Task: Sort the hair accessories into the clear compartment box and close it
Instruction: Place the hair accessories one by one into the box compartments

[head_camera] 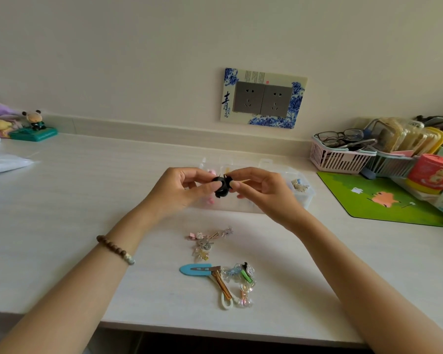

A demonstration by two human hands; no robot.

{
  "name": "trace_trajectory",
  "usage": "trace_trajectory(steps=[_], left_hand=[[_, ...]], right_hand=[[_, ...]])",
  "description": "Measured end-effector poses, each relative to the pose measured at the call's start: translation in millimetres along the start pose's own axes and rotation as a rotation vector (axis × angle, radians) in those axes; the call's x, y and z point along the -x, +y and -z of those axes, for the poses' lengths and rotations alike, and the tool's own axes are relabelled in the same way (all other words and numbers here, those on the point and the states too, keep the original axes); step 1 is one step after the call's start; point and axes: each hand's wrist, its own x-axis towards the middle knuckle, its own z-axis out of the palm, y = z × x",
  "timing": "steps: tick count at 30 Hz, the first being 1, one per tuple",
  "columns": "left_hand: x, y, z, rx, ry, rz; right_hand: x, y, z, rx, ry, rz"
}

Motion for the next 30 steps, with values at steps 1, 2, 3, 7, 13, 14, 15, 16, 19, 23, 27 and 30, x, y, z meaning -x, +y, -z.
trace_trajectory(steps=[1, 2, 3, 7, 13, 14, 15, 16, 19, 23, 27, 30], left_hand=[[-1, -2, -1, 0.025, 0.013, -0.005], [-1, -3, -2, 0.043, 0.019, -0.009], [-1, -4, -3, 0.054, 0.022, -0.017], [0, -7, -10, -0.02, 0.099, -0.084], [-8, -25, -5, -0.409, 0.263, -0.18], [-9, -27, -4, -0.45, 0.245, -0.192], [-9, -30, -4, -0.476, 0.215, -0.192], [-9, -32, -4, -0.487, 0.177, -0.176], [-10, -39, -5, -0.483, 0.099, -0.125], [-10, -39, -6, -0.473, 0.092, -0.126], [-10, -37, -4, -0.474, 0.097, -0.157], [-11, -36, -3, -0.49, 0.086, -0.16]], right_hand=[[-1, 0, -1, -0.036, 0.004, -0.004], [-2, -1, -1, -0.072, 0.015, -0.011], [-3, -1, -2, -0.111, 0.03, -0.021], [-12, -4, 1, -0.231, 0.037, -0.075], [-35, -5, 10, -0.024, 0.19, -0.127], [-39, -2, 12, 0.035, 0.224, -0.139], [-42, 2, 12, 0.106, 0.242, -0.151], [-46, 6, 12, 0.176, 0.246, -0.166], [-53, 13, 7, 0.302, 0.202, -0.181], [-55, 12, 0, 0.594, 0.138, -0.099], [-51, 15, 3, 0.793, 0.098, -0.072], [-46, 15, 5, 0.783, 0.077, -0.001]])
